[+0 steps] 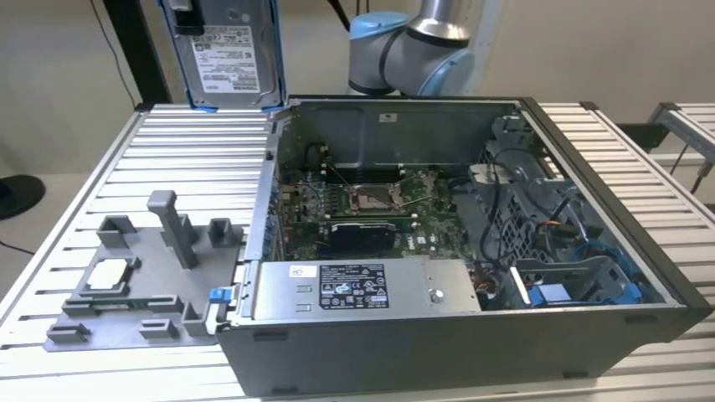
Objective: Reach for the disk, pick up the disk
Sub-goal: 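Pick up the disk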
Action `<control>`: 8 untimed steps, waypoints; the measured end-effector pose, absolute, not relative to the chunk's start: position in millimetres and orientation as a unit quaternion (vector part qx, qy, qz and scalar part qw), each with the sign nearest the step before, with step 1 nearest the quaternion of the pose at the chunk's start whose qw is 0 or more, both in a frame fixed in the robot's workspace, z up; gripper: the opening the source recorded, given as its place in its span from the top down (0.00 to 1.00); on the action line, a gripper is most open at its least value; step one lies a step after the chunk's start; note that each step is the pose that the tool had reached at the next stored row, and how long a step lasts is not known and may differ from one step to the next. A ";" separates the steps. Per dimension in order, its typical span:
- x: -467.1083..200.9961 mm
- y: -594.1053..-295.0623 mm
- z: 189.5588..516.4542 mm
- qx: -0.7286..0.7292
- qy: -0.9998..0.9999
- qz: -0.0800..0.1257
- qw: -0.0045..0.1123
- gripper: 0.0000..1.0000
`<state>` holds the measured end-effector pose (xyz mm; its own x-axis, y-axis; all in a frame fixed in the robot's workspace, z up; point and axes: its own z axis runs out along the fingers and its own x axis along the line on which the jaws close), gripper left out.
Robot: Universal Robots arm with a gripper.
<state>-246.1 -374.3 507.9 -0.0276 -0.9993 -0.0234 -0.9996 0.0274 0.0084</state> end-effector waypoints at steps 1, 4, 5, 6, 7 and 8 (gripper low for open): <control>-242.7 -374.3 507.9 -0.697 0.717 0.011 0.005 1.00; -231.4 -374.3 507.9 -0.697 0.717 0.011 0.006 1.00; -227.7 -374.3 507.9 -0.697 0.717 0.011 0.006 1.00; -223.8 -374.3 507.9 -0.697 0.717 0.011 0.006 1.00; -219.9 -374.3 507.9 -0.697 0.717 0.011 0.006 1.00; -216.3 -374.3 507.9 -0.697 0.717 0.011 0.006 1.00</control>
